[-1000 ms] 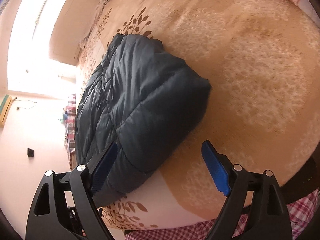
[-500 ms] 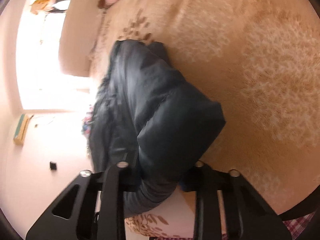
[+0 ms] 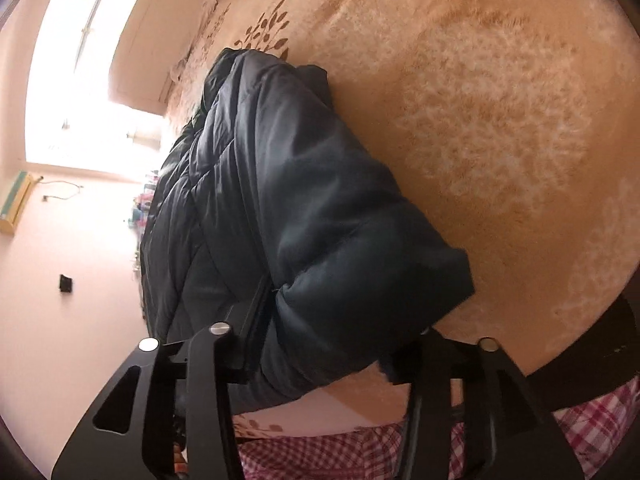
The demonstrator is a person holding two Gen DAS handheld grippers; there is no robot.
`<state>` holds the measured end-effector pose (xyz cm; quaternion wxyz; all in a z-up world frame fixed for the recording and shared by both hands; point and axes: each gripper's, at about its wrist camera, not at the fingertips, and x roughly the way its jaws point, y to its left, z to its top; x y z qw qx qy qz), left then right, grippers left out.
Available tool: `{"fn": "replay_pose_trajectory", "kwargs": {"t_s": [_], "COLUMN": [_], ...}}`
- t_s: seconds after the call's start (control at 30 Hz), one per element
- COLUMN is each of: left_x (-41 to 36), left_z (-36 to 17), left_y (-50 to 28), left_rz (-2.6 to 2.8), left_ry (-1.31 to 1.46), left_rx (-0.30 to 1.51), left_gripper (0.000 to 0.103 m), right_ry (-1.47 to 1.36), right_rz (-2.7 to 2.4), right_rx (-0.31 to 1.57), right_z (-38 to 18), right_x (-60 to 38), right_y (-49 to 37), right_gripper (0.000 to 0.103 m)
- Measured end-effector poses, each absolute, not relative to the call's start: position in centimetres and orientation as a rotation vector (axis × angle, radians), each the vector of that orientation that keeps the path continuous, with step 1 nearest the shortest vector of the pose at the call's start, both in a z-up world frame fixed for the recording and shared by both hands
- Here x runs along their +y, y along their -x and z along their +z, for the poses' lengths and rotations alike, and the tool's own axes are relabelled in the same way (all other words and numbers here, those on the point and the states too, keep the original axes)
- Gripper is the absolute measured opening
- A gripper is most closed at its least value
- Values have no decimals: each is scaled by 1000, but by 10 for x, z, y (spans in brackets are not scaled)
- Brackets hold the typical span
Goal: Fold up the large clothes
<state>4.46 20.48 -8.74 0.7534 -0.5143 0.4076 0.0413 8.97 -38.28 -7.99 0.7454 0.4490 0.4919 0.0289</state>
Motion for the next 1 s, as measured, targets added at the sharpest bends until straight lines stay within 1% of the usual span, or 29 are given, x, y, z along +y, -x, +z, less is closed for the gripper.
{"fn": "replay_pose_trajectory", "kwargs": {"t_s": [0.03, 0.07, 0.13, 0.2, 0.3, 0.4, 0.57, 0.6, 0.63, 0.67, 0.73, 0.77, 0.8, 0.83, 0.93, 1.0], "left_x": [205, 204, 199, 190, 182, 181, 180, 179, 178, 178, 178, 180, 181, 180, 182, 185], "left_z": [-88, -87, -84, -83, -86, -93, -100, -100, -100, -99, -98, -95, -92, -88, -81, -79], "left_y": [-44, -45, -49, -60, -73, -79, -80, -79, -76, -76, -72, -71, -69, -67, -61, -58], "left_rz": [89, 82, 78, 80, 110, 136, 167, 175, 184, 184, 163, 144, 132, 115, 87, 69], "left_ry": [1130, 1134, 1110, 1078, 1064, 1082, 1108, 1109, 1104, 1092, 1069, 1055, 1044, 1030, 1012, 1014], "left_rx": [885, 875, 869, 880, 898, 902, 877, 870, 862, 858, 847, 834, 826, 813, 793, 788], "left_gripper": [59, 62, 72, 76, 82, 88, 89, 85, 76, 70, 46, 40, 32, 25, 20, 19], "right_ry": [-958, -927, -853, -780, -657, -543, -442, -428, -412, -393, -331, -307, -281, -248, -193, -173], "right_rz": [48, 38, 22, 14, -4, -4, -7, 5, 21, 30, 80, 104, 131, 177, 269, 323], "right_rx": [1073, 1066, 1057, 1044, 1021, 1015, 997, 975, 956, 949, 920, 914, 910, 907, 892, 885], "right_z": [-75, -70, -61, -53, -45, -44, -40, -34, -27, -20, -2, 4, 11, 20, 36, 42], "right_x": [-383, -384, -382, -379, -374, -369, -362, -360, -357, -353, -337, -329, -319, -302, -257, -232], "right_y": [-88, -86, -74, -66, -47, -26, 4, 8, 9, 6, -4, -12, -21, -38, -81, -110], "right_gripper": [54, 55, 57, 57, 62, 61, 61, 53, 40, 36, 15, 10, 6, 4, 2, 2]}}
